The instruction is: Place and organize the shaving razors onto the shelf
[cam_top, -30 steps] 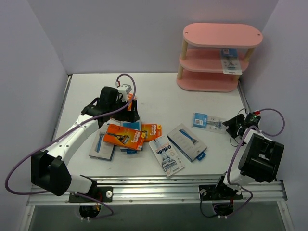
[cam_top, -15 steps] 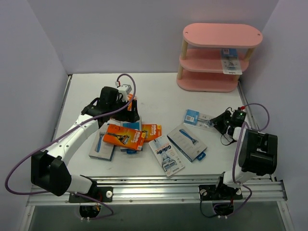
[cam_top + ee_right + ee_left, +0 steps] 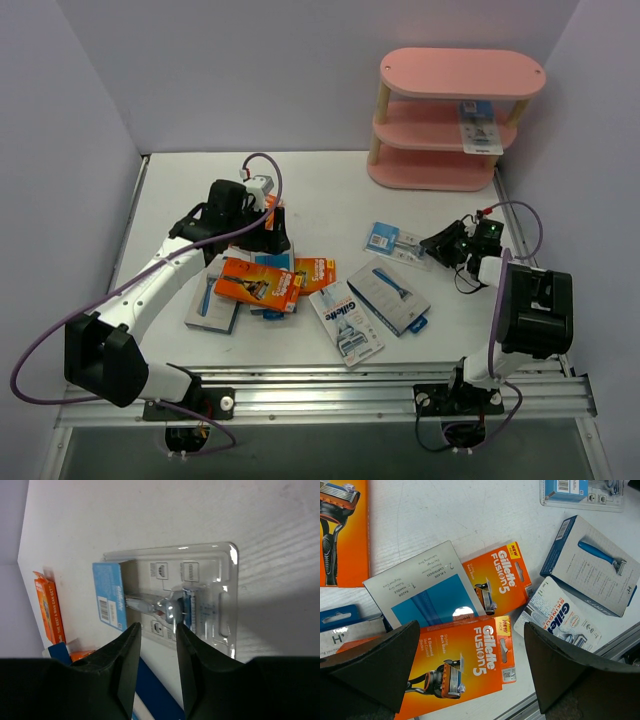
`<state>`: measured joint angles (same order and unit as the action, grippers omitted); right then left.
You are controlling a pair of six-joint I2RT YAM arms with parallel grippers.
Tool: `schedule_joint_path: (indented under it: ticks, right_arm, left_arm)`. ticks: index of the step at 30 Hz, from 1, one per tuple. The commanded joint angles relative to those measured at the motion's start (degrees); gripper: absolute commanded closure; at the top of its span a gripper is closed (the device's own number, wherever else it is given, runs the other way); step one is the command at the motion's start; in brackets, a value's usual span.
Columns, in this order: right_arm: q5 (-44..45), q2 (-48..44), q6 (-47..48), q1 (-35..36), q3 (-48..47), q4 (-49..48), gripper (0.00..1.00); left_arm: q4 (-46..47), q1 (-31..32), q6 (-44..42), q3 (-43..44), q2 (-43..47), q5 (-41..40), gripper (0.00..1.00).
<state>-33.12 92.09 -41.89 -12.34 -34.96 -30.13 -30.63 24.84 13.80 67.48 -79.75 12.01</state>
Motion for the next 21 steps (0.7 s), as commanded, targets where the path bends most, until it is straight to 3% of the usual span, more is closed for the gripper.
schedule_joint_path:
  ticks: [1, 6, 13, 21]
  right_arm:
    - [-2.92, -5.34, 9.43, 0.12, -7.21, 9.18, 0.69]
    - [2.69, -5.53, 23.23, 1.52, -18.73, 25.17, 0.64]
    - [10.61, -0.87, 37.29, 10.57, -23.22, 29.07, 0.62]
    - [18.52, 5.02, 45.92, 19.89, -28.76, 33.12, 0.63]
  left_arm:
    - [0.49, 0.21, -0.71, 2.74, -0.15, 0.65, 0.06]
    - [0.49, 0.21, -0.71, 2.74, -0.15, 0.56, 0.06]
    - [0.49, 0.21, -0.79, 2.65, -0.59, 0.47, 0.06]
    - [0.40, 0.21, -0.88, 2.74, -0.85, 0.30, 0.06]
